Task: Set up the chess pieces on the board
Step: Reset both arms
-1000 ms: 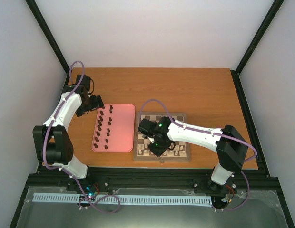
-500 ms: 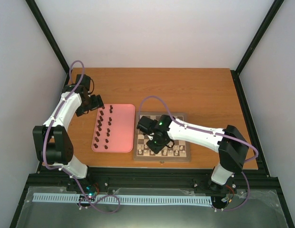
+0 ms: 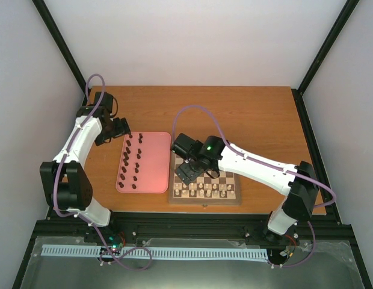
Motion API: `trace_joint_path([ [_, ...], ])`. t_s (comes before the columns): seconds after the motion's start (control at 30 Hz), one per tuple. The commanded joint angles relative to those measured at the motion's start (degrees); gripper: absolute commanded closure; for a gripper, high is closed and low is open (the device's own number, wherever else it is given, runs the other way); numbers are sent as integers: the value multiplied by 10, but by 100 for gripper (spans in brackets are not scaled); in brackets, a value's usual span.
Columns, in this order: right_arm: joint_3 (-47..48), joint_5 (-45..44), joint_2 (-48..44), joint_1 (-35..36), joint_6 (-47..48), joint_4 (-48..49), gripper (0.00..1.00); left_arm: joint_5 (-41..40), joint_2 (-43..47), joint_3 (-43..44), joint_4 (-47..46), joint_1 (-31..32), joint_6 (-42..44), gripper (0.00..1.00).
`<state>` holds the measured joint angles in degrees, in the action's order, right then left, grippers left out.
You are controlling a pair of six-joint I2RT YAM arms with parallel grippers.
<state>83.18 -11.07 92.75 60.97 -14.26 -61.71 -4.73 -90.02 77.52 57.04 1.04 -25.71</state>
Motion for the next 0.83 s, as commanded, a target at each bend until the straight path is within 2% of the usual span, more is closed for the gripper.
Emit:
trace_joint_path([
  [0.0, 29, -43, -9, -9, -23, -5, 0, -10, 31, 24, 14, 1, 4, 0],
  [0.27, -19, -11, -46, -85, -103, 39, 0, -3, 54, 25, 22, 1, 3, 0],
  [0.57, -60, -29, -86, -166, -168, 65, 0, 17, 64, 26, 20, 2, -1, 0],
  [0.8, -66, -38, -85, -173, -169, 71, 0, 23, 67, 25, 17, 2, -3, 0],
])
